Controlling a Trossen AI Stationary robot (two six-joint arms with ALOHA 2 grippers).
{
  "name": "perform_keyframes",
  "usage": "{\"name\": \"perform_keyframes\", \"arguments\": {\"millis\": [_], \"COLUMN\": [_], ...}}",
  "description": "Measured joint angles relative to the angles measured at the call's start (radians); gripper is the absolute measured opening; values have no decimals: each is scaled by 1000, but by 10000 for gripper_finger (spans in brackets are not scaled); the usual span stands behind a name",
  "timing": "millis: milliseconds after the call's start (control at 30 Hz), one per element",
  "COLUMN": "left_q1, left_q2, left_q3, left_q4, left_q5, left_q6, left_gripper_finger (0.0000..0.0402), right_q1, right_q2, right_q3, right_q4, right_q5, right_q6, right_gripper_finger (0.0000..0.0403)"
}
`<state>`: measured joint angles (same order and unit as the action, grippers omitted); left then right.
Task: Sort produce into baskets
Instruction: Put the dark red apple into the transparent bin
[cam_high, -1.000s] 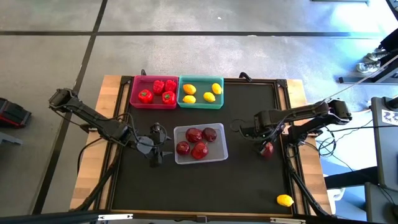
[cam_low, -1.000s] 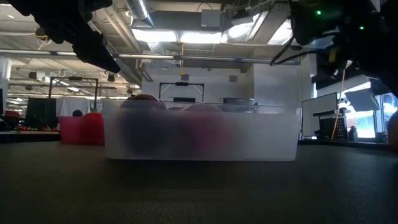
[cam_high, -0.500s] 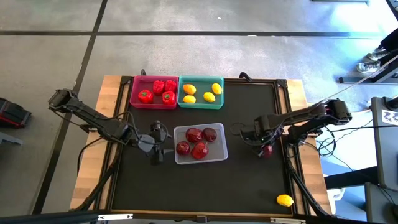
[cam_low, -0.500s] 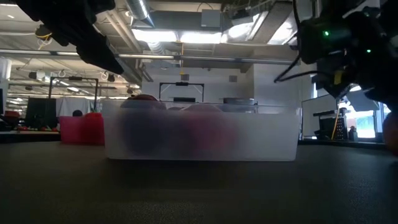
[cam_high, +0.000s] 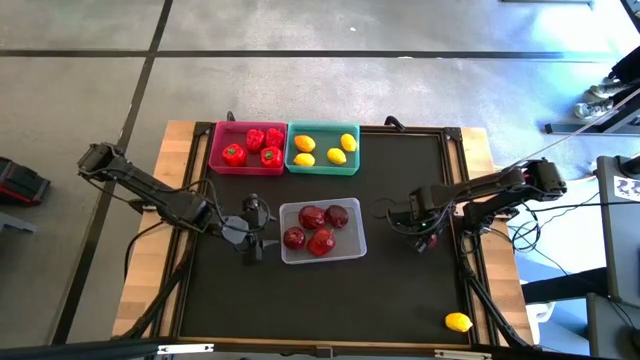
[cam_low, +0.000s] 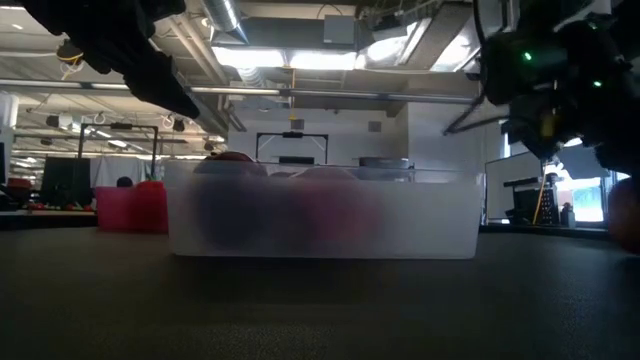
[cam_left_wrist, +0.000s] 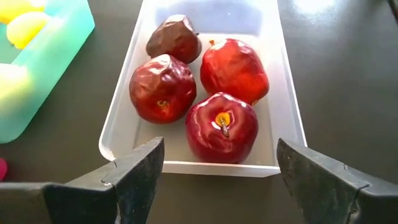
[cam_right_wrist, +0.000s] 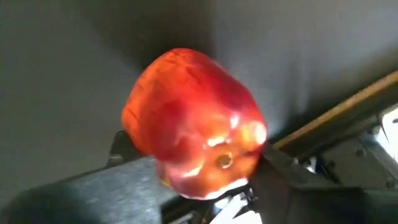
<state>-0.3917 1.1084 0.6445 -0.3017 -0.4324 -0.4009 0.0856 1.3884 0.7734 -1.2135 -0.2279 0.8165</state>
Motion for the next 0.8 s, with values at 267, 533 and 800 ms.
{"name": "perform_keyframes", "arguments": {"millis": [267, 533, 800], "left_q1": [0, 0, 43], "left_q2": [0, 8, 130], "left_q3": [0, 0, 0], "left_q4": [41, 212, 559], "left_q5": [0, -47, -80], "left_q6": [36, 148, 322], "left_gripper_finger": [306, 306, 306], "right_q1": [0, 17, 105], "right_q2": [-46, -71, -71], "right_q3": [168, 316, 269], "right_q4": [12, 236, 667], "right_q5": [67, 159, 294], "right_q6": [-19, -68, -142], "right_gripper_finger": [85, 104, 105]}}
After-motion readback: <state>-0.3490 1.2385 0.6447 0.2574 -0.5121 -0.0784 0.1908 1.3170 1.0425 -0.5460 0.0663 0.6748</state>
